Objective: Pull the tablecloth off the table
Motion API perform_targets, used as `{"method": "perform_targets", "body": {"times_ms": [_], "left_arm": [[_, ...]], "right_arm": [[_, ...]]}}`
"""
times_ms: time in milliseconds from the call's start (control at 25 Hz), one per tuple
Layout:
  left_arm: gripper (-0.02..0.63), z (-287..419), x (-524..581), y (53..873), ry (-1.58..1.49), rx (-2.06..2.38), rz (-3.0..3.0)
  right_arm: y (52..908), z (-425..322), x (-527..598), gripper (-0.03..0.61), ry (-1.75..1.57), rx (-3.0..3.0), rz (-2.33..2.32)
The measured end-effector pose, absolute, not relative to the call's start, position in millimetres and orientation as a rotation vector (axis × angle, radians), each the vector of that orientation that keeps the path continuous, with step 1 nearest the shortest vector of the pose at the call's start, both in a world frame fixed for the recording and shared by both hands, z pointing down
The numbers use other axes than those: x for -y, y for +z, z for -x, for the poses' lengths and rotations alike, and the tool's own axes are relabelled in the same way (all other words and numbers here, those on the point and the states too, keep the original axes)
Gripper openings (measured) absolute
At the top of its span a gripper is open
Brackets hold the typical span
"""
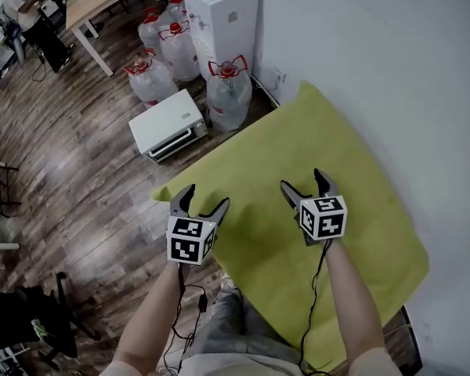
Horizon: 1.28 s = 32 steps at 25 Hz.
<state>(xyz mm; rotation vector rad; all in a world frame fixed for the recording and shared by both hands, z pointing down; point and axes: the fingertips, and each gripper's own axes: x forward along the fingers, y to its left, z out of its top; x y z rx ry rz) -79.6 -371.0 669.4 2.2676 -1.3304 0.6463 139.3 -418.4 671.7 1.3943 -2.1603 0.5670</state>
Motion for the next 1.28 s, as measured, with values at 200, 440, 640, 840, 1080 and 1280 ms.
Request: {"method": "perform_targets", "body": {"times_ms": [200, 440, 640, 840, 1080, 1280], "left_arm": [[0.370, 84.1, 369.6, 705.5, 0.770, 1.334, -2.218], [0.370, 81.8, 366.7, 737.0, 0.858, 1.330, -2.107], [0.366, 80.9, 372.2, 738.2, 0.848, 1.390, -2.112], [0.198, 68.6, 361.9, 736.2, 0.822, 1.371, -2.123], [0.032, 57.6, 351.5, 734.6, 0.762, 1.341, -2.109], [0.025, 56.9, 330.3, 719.4, 0.677, 1.335, -2.082]], "right_arm": [[711.9, -157.9, 412.6, 0.422, 0.561, 2.028, -1.382], [730.1, -168.6, 409.6, 0.433, 0.622, 1.970, -1.396], [732.4, -168.2, 410.5, 0.431, 0.630, 1.964, -1.401], [732.3, -163.4, 403.3, 0.367, 0.636, 1.941, -1.389], [733.0, -151.5, 387.6, 0.169, 0.653, 1.893, -1.375], [729.3, -142.8, 356.7, 0.032, 0.763, 1.899, -1.341]]}}
